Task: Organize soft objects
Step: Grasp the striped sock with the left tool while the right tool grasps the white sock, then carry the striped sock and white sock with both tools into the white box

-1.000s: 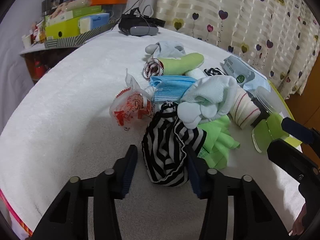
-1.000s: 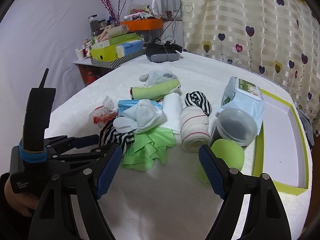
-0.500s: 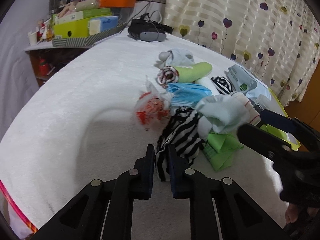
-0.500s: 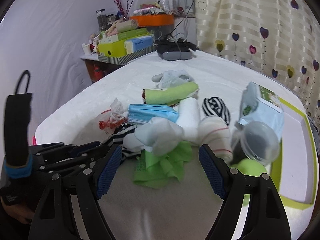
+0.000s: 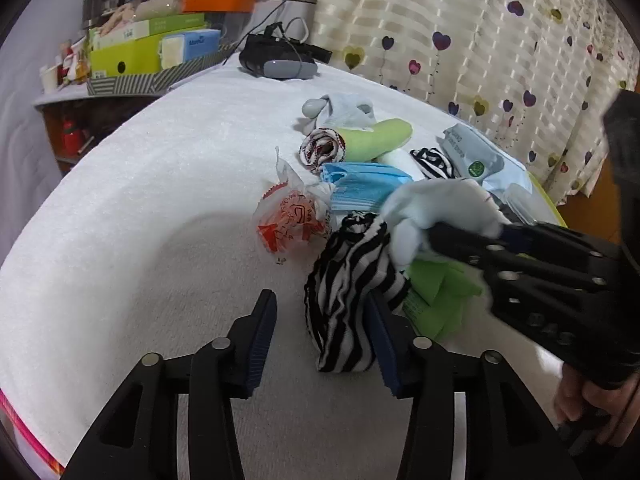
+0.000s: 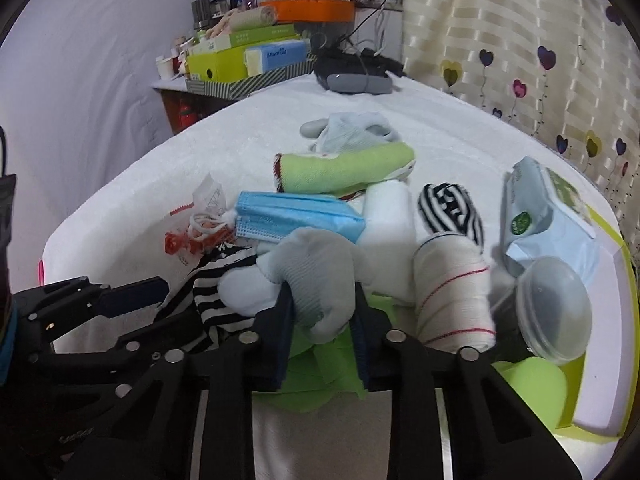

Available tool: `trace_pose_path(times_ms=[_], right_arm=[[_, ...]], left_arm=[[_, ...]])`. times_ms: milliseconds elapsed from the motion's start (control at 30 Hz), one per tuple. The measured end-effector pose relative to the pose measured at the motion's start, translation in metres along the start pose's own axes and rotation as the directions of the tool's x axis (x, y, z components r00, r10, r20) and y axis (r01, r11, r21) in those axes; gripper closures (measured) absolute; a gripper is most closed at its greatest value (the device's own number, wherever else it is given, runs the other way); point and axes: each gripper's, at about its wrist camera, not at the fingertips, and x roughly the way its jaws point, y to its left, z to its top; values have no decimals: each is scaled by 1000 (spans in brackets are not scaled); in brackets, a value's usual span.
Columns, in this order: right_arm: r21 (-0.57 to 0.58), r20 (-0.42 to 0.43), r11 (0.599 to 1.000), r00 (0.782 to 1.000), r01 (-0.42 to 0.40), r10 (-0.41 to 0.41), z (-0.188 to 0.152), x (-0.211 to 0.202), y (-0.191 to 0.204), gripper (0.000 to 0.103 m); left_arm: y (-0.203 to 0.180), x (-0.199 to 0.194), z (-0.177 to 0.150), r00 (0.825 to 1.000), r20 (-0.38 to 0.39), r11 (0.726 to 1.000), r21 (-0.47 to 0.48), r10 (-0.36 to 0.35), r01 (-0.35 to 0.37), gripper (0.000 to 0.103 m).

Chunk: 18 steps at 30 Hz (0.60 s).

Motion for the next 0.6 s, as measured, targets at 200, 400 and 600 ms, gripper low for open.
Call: trace_pose_path(times_ms=[200, 400, 600], right_arm=[[20, 40, 1000, 999, 3, -4, -2, -18, -7, 78], [34, 66, 999, 998, -5, 3, -4, -30, -9, 78], [49, 81, 999, 997, -6, 3, -8, -39, -13, 78]], left_arm=[[-10, 10, 4, 1000, -3, 1000, 16, 2, -2, 57], [-18, 15, 5, 1000, 0, 1000, 25, 10, -10, 57], [-24, 15, 5, 1000, -9, 999, 46, 7, -6, 88]])
